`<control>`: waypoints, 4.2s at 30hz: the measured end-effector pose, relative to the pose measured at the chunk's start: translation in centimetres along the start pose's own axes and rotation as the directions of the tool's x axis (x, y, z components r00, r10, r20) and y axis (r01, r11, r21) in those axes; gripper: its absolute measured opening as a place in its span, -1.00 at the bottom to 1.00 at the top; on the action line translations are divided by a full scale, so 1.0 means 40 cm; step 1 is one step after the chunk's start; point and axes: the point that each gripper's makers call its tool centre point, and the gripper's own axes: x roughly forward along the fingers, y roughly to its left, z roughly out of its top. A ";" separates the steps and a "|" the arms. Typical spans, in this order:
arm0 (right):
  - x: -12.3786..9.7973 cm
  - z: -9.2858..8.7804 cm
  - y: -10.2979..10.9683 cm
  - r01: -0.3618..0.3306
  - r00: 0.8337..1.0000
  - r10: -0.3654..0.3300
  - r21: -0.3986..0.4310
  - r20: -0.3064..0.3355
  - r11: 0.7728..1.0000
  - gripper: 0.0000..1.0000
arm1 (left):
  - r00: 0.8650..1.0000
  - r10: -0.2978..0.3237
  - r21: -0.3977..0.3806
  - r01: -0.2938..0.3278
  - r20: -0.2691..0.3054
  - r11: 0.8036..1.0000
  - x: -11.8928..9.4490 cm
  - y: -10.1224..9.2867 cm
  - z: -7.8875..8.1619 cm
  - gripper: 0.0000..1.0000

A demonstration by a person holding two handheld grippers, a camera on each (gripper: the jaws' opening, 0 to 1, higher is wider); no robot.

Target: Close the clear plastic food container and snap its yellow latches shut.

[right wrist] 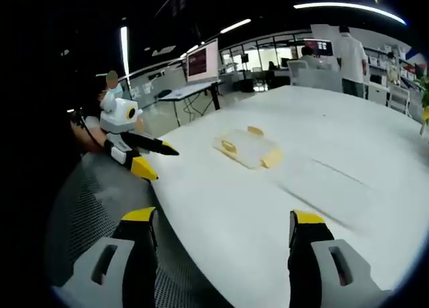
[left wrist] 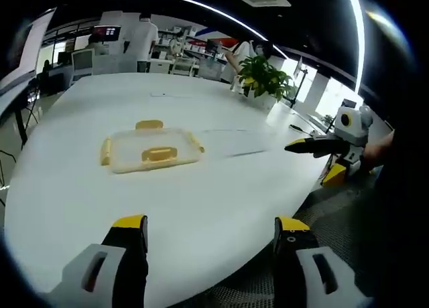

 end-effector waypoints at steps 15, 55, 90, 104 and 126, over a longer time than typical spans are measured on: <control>-0.001 0.027 0.017 -0.023 1.000 0.023 0.009 0.019 1.000 0.50 | 0.999 -0.029 0.110 0.028 0.014 0.994 -0.010 -0.021 0.025 0.34; 0.096 0.135 -0.044 -0.025 0.996 0.026 -0.013 0.080 1.000 0.23 | 0.995 -0.081 0.113 0.087 -0.053 0.990 -0.008 0.131 0.097 0.48; 0.251 0.183 -0.145 -0.125 0.986 0.093 -0.251 -0.137 0.960 0.04 | 0.976 -0.040 0.349 0.114 -0.213 0.930 0.072 0.304 0.152 0.28; 0.310 0.174 -0.171 -0.174 0.965 0.097 -0.319 -0.244 0.932 0.01 | 0.956 -0.039 0.456 0.174 -0.290 0.873 0.139 0.357 0.187 0.22; 0.393 0.147 -0.247 -0.218 0.909 0.033 -0.406 -0.416 0.887 0.04 | 0.906 -0.029 0.571 0.290 -0.422 0.768 0.211 0.422 0.199 0.14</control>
